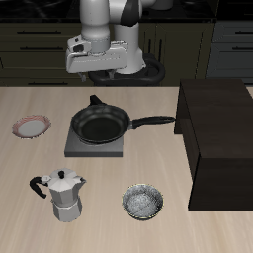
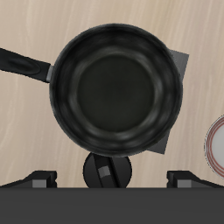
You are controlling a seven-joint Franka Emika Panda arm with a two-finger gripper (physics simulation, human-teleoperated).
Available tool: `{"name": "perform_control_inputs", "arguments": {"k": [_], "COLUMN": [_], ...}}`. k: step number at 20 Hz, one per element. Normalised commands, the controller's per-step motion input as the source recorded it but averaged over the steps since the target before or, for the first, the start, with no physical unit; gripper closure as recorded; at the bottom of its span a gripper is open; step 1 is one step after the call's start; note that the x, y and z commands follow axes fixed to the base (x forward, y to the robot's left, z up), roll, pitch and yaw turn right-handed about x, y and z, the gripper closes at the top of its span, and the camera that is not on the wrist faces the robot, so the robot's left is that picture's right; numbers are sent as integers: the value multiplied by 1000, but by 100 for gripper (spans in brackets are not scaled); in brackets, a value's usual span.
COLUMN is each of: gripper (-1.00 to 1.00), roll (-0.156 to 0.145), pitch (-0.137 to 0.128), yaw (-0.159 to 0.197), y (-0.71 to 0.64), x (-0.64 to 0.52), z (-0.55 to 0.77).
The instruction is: Turn off the stove
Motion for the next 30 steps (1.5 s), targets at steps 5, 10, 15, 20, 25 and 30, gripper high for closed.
{"name": "perform_control_inputs", "arguments": {"k": [5, 10, 15, 20, 25, 30], "gripper": [-100, -100, -100, -100, -100, -100], "roll": [-32, 4, -12, -18, -5, -20], "pitch": [-19, 2, -24, -33, -36, -54], "yaw": [2, 29, 55, 31, 22, 31], "y": [-161, 11, 42, 70, 49, -22], "x": [-180, -78, -167, -211, -181, -159], "z": [-182, -161, -221, -227, -131, -103]}}
